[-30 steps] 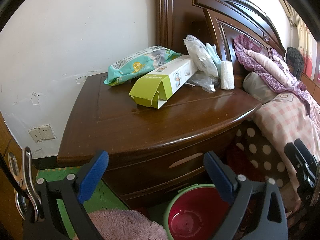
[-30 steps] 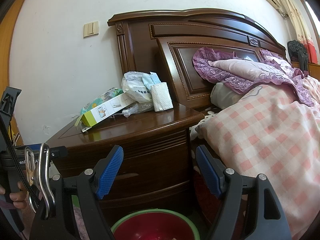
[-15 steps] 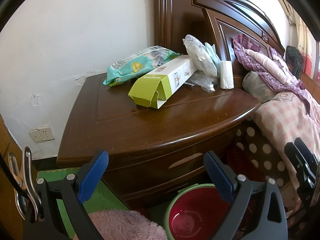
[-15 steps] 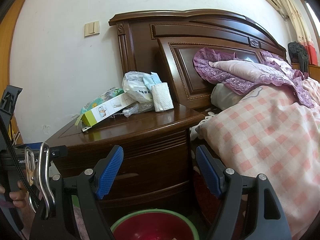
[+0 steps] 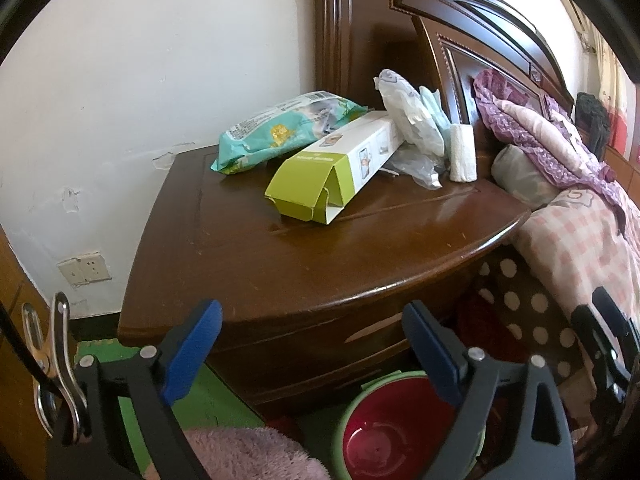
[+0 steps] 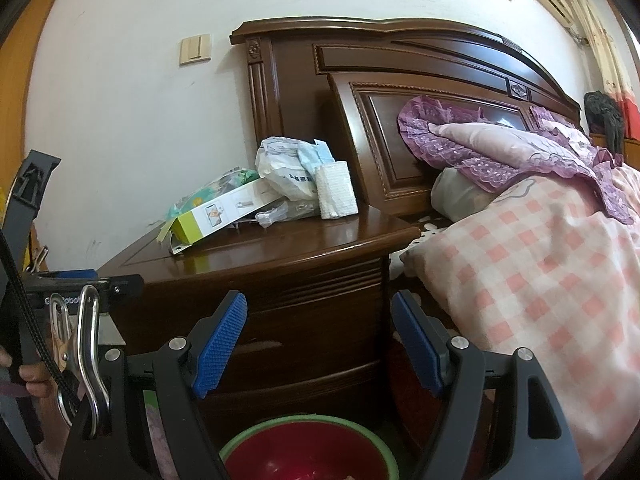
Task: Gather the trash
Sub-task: 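Grasp the white-and-green box with the left tool while the right tool grasps the white paper cone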
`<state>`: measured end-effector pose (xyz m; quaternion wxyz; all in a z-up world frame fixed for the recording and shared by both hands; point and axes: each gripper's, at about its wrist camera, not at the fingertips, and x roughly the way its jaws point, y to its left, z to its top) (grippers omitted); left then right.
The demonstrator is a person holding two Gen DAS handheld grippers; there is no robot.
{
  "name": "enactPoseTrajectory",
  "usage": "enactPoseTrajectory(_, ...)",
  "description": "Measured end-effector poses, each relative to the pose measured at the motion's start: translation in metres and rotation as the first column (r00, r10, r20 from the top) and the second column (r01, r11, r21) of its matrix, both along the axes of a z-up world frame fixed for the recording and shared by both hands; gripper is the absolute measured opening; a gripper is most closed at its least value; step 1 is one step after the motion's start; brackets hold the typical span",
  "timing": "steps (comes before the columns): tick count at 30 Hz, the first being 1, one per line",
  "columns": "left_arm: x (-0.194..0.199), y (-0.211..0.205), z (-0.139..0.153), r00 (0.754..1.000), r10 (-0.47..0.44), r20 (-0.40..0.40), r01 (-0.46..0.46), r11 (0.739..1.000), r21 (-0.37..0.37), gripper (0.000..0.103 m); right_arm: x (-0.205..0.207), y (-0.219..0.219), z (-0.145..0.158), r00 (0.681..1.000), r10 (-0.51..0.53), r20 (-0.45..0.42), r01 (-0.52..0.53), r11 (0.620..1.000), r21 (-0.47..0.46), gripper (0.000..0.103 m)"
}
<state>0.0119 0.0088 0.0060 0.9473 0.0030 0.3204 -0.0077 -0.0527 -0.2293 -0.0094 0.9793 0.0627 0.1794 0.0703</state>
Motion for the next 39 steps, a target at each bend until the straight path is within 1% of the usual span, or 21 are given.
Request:
enactPoseTrajectory(4,0.007,0.004,0.006,1.000,0.001,-0.002,-0.001,1.000,-0.012,0.094,0.002,0.002,-0.001,1.000,0.002,-0.017,-0.002,1.000,0.005,0.077)
enactPoseTrajectory(7,0.015,0.007,0.017,1.000,-0.007,0.007,0.007,0.999,-0.035,0.094,0.008,0.001,0.000,0.999,0.006,-0.046,-0.005,1.000,0.021,0.077)
enactPoseTrajectory(13,0.030,0.005,0.037,0.999,-0.030,0.033,0.031,0.999,-0.035,0.094,0.022,-0.002,0.016,0.998,0.012,-0.056,-0.010,0.999,0.039,0.077)
enactPoseTrajectory(15,0.035,0.002,0.042,0.998,-0.043,0.035,0.044,0.998,-0.038,0.094,0.027,-0.001,0.022,0.998,0.020,-0.057,-0.018,0.999,0.032,0.077)
enactPoseTrajectory(19,0.048,-0.005,0.053,0.996,-0.079,0.045,0.079,0.997,-0.001,0.094,0.037,0.003,0.032,0.998,0.031,-0.055,-0.031,1.000,0.004,0.077)
enactPoseTrajectory(24,0.066,-0.010,0.063,0.991,-0.127,0.036,0.127,0.992,0.014,0.094,0.056,0.006,0.043,0.997,0.049,-0.065,-0.050,0.999,-0.016,0.077)
enactPoseTrajectory(26,0.075,-0.012,0.066,0.988,-0.149,0.029,0.148,0.989,0.031,0.094,0.063,0.007,0.045,0.996,0.054,-0.071,-0.055,0.998,-0.021,0.077)
enactPoseTrajectory(29,0.089,-0.016,0.067,0.982,-0.187,0.003,0.186,0.982,0.028,0.094,0.076,0.006,0.047,0.994,0.059,-0.093,-0.061,0.998,-0.016,0.077)
enactPoseTrajectory(32,0.106,-0.021,0.066,0.982,-0.188,-0.017,0.189,0.981,0.045,0.094,0.093,0.003,0.048,0.991,0.051,-0.120,-0.052,0.999,-0.006,0.077)
enactPoseTrajectory(35,0.120,-0.026,0.067,0.979,-0.205,-0.018,0.205,0.977,0.050,0.091,0.113,0.000,0.051,0.989,0.046,-0.144,-0.047,0.999,-0.004,0.077)
enactPoseTrajectory(37,0.126,-0.028,0.067,0.975,-0.220,-0.017,0.220,0.975,0.041,0.091,0.125,-0.002,0.053,0.987,0.044,-0.156,-0.045,0.999,0.002,0.077)
enactPoseTrajectory(39,0.137,-0.030,0.068,0.969,-0.245,-0.019,0.245,0.970,0.009,0.091,0.138,-0.003,0.054,0.984,0.047,-0.173,-0.046,0.999,0.009,0.077)
